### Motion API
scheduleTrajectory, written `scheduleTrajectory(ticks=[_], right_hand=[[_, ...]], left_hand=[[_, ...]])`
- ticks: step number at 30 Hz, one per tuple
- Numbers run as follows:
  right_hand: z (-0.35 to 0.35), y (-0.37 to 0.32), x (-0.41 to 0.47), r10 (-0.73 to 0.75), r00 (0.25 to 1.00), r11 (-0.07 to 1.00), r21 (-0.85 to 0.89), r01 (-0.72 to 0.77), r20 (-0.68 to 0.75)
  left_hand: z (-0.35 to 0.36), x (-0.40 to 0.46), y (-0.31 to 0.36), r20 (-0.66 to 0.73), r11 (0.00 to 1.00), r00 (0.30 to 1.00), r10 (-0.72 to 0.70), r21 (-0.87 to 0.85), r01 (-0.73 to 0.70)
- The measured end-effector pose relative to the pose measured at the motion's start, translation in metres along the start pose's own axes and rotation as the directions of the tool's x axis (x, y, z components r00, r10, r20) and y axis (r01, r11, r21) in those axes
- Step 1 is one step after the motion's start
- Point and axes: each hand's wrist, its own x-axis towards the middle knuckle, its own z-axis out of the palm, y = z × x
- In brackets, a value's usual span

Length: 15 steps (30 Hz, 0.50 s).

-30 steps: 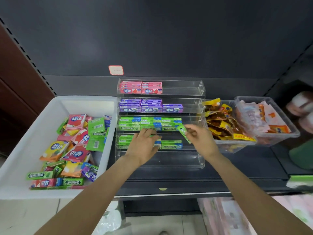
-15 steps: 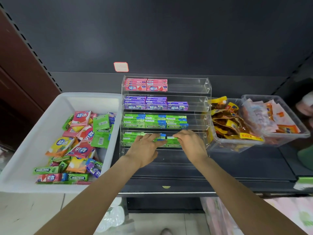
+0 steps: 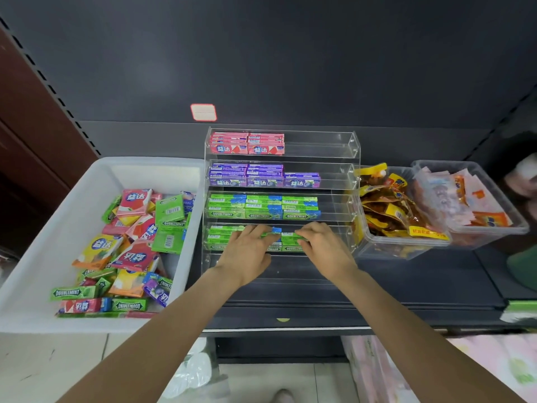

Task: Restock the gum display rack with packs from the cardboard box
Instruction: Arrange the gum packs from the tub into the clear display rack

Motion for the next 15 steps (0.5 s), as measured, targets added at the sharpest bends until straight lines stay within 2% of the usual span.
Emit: scheduleTrajectory(ticks=[4,9,15], right_hand=[[0.000,-0.006,0.000,-0.022,0.999,1.000,-0.008,0.022,-0.023],[-0.011,-0.037,0.003,-0.087,0.992,0.990,0.107,0.097,-0.092],[-0.015,-0.118,0.029,-0.155,0.976,0.940,0.280,0.194,-0.155]], left_hand=[[-0.003,-0.002,0.000,-0.075,0.998,0.997,-0.016,-0.057,0.011],[-0.021,-0.019,-0.017,-0.254,0.983,0.964,-0.073,-0.180,0.027],[-0.051,-0.079,-0.088,-0.476,0.941,0.832,-0.284,-0.307,0.145]])
